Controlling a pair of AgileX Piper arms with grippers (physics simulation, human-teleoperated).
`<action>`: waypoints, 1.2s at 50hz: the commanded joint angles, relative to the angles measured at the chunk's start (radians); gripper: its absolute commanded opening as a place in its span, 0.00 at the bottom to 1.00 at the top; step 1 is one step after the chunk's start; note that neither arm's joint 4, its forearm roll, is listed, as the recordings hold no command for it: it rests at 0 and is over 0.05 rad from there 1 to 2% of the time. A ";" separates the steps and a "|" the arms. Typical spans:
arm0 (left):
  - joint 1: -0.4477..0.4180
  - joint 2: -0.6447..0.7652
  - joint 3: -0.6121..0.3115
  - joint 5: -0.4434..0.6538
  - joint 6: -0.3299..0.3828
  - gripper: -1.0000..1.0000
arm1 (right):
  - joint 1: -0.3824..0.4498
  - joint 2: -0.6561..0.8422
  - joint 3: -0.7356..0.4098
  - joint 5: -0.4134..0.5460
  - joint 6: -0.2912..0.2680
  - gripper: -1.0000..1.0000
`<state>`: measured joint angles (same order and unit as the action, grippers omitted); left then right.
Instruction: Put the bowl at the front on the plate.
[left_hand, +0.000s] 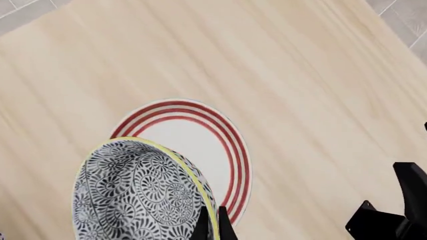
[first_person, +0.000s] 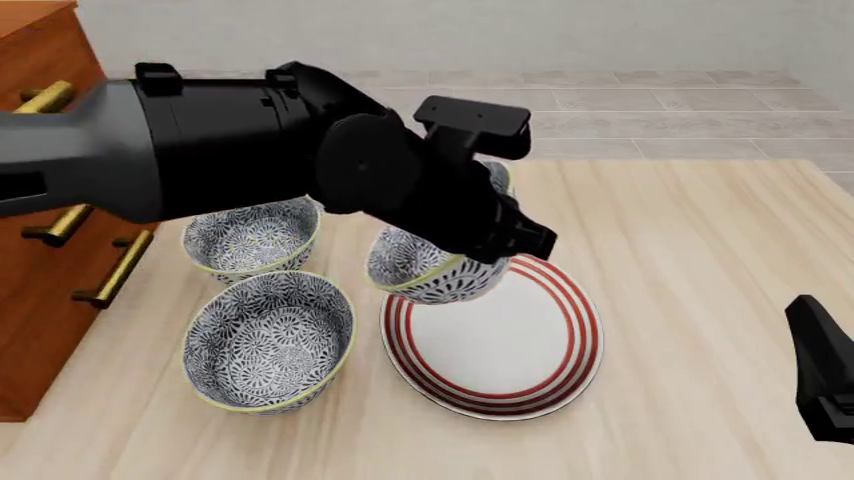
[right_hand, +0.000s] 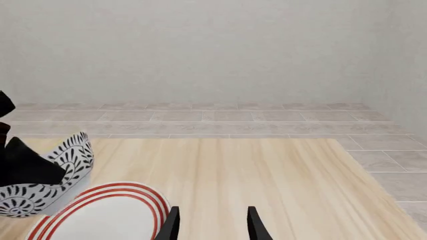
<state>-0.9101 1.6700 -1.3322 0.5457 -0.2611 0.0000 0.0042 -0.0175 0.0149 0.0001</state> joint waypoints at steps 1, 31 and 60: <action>-0.005 0.025 -0.015 -0.010 0.002 0.00 | 0.000 -0.002 0.001 0.000 0.000 1.00; 0.010 0.113 0.015 -0.084 -0.011 0.00 | 0.000 -0.002 0.001 0.000 0.000 1.00; 0.017 0.194 0.053 -0.122 0.038 0.00 | 0.000 -0.002 0.001 0.000 0.000 1.00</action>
<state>-0.8897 1.8506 -1.2833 0.4334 -0.2336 -0.0001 0.0042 -0.0175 0.0149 0.0000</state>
